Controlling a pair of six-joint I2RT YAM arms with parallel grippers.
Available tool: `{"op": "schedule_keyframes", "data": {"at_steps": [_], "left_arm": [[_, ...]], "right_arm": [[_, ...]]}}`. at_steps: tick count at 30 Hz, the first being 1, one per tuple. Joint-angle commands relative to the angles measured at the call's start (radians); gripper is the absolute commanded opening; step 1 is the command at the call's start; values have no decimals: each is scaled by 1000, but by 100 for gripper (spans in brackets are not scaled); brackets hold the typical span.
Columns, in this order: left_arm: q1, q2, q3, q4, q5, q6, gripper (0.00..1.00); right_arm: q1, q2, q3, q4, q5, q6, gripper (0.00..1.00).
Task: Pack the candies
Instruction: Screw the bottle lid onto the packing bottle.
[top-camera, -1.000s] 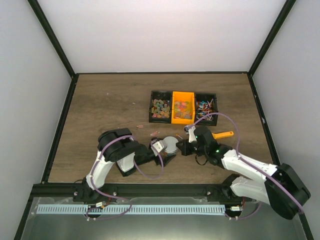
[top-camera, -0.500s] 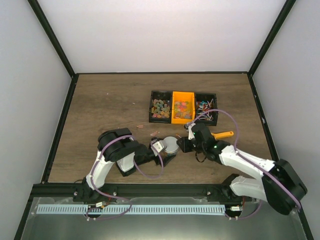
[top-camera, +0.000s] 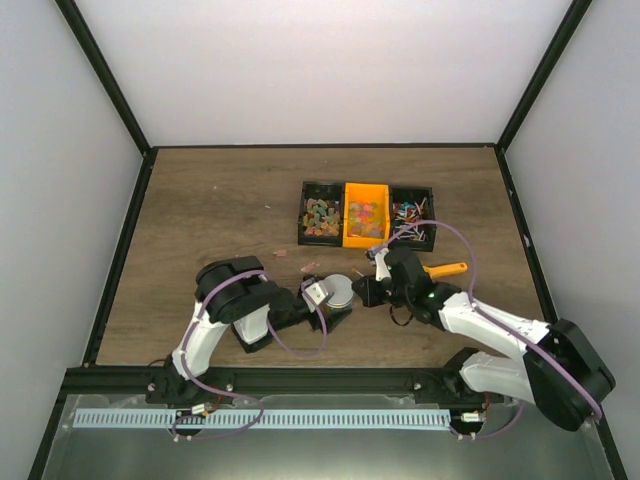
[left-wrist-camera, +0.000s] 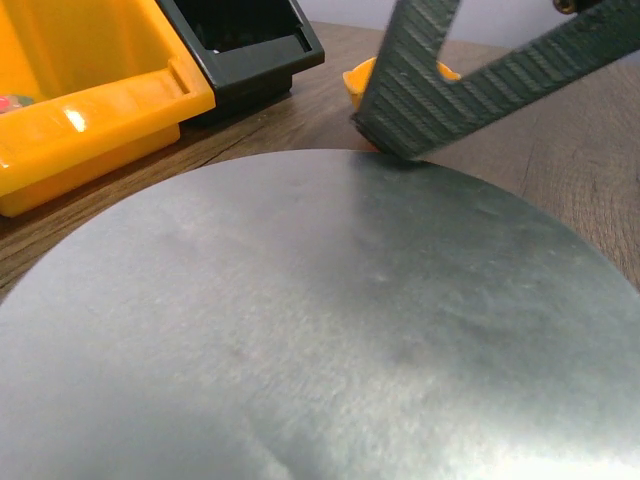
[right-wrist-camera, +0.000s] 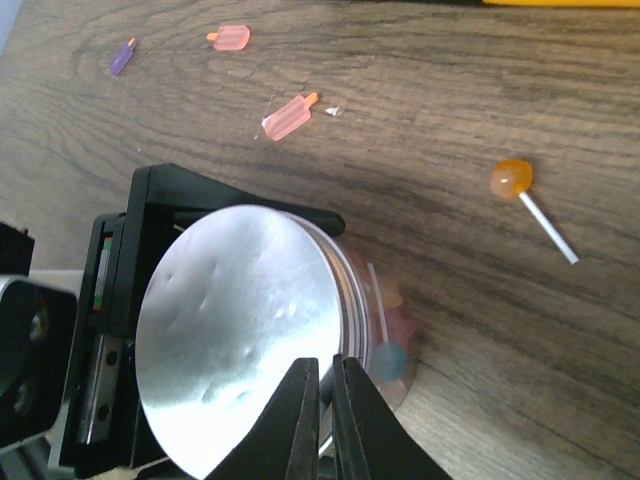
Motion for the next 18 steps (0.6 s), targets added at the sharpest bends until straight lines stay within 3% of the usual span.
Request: {"op": "schedule_keyframes", "data": {"at_steps": [1, 18], "left_arm": [[5, 173, -71, 216, 82, -291, 100], [7, 176, -66, 217, 85, -296, 100]], "right_arm": [[-3, -42, -28, -1, -47, 16, 6], [73, -96, -120, 61, -102, 119, 5]]}}
